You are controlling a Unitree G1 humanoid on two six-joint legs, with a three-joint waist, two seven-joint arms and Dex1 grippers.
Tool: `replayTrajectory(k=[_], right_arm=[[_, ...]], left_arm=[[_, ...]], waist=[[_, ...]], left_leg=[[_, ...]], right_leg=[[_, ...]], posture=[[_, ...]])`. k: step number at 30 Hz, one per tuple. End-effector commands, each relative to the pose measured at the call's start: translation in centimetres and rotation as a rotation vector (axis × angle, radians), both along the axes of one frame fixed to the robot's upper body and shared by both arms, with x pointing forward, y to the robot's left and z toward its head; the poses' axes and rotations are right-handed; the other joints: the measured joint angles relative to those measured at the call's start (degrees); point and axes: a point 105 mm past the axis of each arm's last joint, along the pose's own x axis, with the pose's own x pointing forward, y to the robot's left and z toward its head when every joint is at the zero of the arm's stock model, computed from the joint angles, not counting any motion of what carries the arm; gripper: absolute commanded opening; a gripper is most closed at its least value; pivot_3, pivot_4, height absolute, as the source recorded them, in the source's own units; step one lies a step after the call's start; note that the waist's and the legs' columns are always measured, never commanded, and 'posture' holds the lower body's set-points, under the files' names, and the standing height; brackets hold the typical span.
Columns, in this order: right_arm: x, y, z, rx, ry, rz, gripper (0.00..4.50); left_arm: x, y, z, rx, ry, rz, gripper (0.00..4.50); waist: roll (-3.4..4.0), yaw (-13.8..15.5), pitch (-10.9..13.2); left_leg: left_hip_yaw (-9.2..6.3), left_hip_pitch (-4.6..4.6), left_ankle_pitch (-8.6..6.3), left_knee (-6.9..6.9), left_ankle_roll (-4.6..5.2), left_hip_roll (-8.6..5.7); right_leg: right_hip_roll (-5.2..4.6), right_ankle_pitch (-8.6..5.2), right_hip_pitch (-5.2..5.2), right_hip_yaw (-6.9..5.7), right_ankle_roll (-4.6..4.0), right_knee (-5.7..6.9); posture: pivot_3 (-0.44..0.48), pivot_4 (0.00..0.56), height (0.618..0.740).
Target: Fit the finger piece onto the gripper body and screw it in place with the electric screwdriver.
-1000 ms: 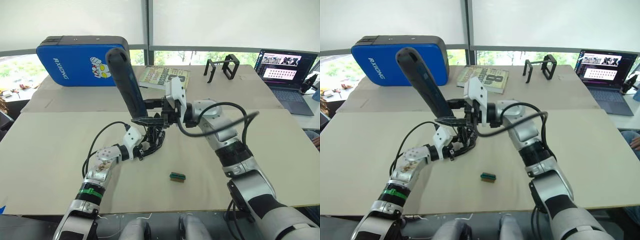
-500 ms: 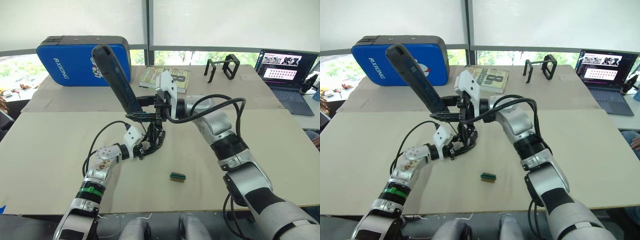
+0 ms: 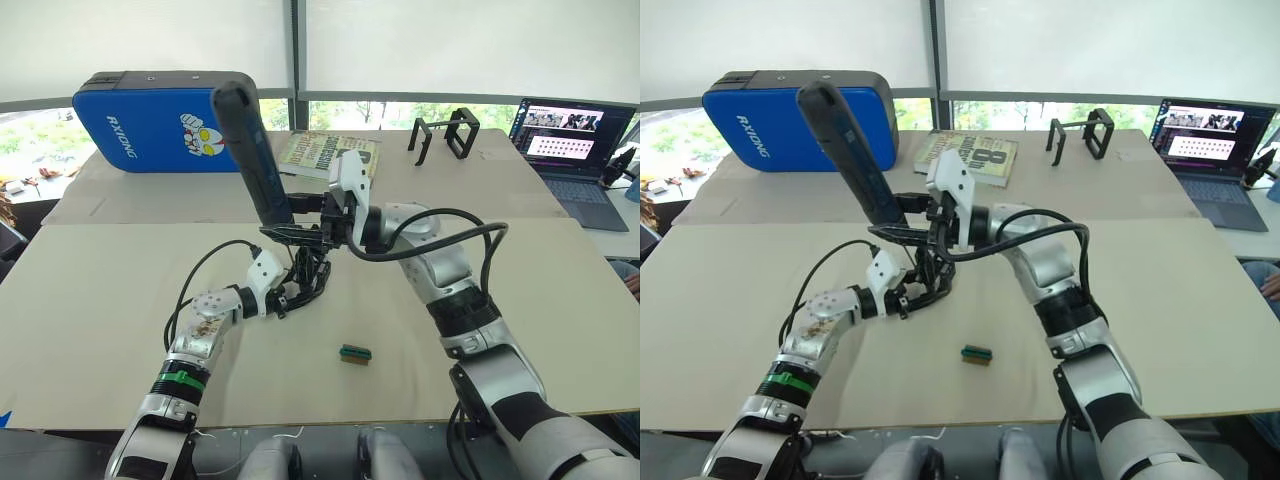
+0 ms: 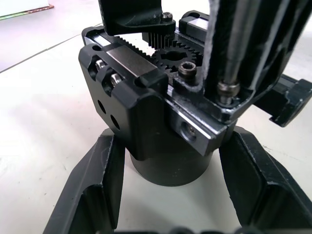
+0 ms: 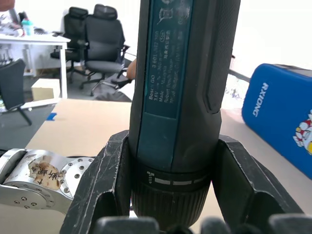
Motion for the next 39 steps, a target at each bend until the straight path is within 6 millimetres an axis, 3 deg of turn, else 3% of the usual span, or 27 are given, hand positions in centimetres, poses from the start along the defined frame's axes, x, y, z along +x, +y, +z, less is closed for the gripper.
replayTrajectory(k=[1,8,13,19,33,37,39], right_arm=[[2.1,-2.2,-4.5,-0.102,0.099,-0.151,1.91],[0.7,-1.2,-5.5,-0.165,0.136,-0.033,1.91],[1.7,-1.5,-6.6,-0.244,0.085,-0.097,1.91],[2.4,-1.9,-5.6,-0.271,0.098,-0.110,1.91],[2.6,-3.2,-6.1,-0.258,0.150,-0.134,1.91],[2.6,-3.7,-5.2,-0.205,0.139,-0.145,1.91],[2.3,-3.7,-3.9,-0.150,0.094,-0.142,1.91]], left_arm=[[0.3,-0.1,3.9,-0.045,-0.117,-0.039,2.29],[0.3,0.0,4.1,-0.030,-0.108,-0.060,2.29],[0.3,-0.1,4.3,-0.024,-0.105,-0.069,2.29],[0.3,-0.5,4.4,-0.033,-0.108,-0.075,2.29],[0.2,-0.6,4.1,-0.039,-0.115,-0.065,2.29],[0.1,-0.6,4.0,-0.035,-0.116,-0.064,2.29],[0.1,-0.6,3.9,-0.033,-0.115,-0.063,2.29]], waist=[[0.00,-0.02,0.00],[0.01,-0.04,0.01],[0.01,-0.05,0.01],[0.01,-0.06,0.01],[0.02,0.19,0.01],[0.02,0.19,0.02],[0.02,0.20,0.02]], left_leg=[[0.00,-0.01,0.00,0.00,0.00,0.01],[0.00,-0.09,0.00,-0.01,0.01,0.00],[-0.01,-0.18,0.00,-0.05,0.01,0.00],[-0.04,-0.20,0.00,-0.06,0.01,0.01],[-0.11,-0.26,0.00,-0.06,0.01,0.00],[-0.11,-0.26,0.00,-0.06,0.00,0.00],[-0.11,-0.26,0.00,-0.06,0.00,0.00]], right_leg=[[0.02,0.00,-0.01,0.00,0.00,-0.01],[0.08,0.00,-0.04,-0.04,0.00,-0.09],[0.10,0.00,-0.05,-0.11,0.00,-0.26],[0.09,0.03,-0.05,-0.14,-0.01,-0.32],[-0.01,0.06,-0.04,-0.20,-0.01,-0.38],[-0.02,0.07,-0.04,-0.19,-0.01,-0.38],[-0.02,0.07,-0.04,-0.19,-0.01,-0.38]], posture=[[0.000,0.150,0.740],[0.000,0.150,0.740],[0.000,0.150,0.740],[0.000,0.150,0.740],[0.000,0.150,0.740],[0.000,0.150,0.740],[0.000,0.150,0.740]])
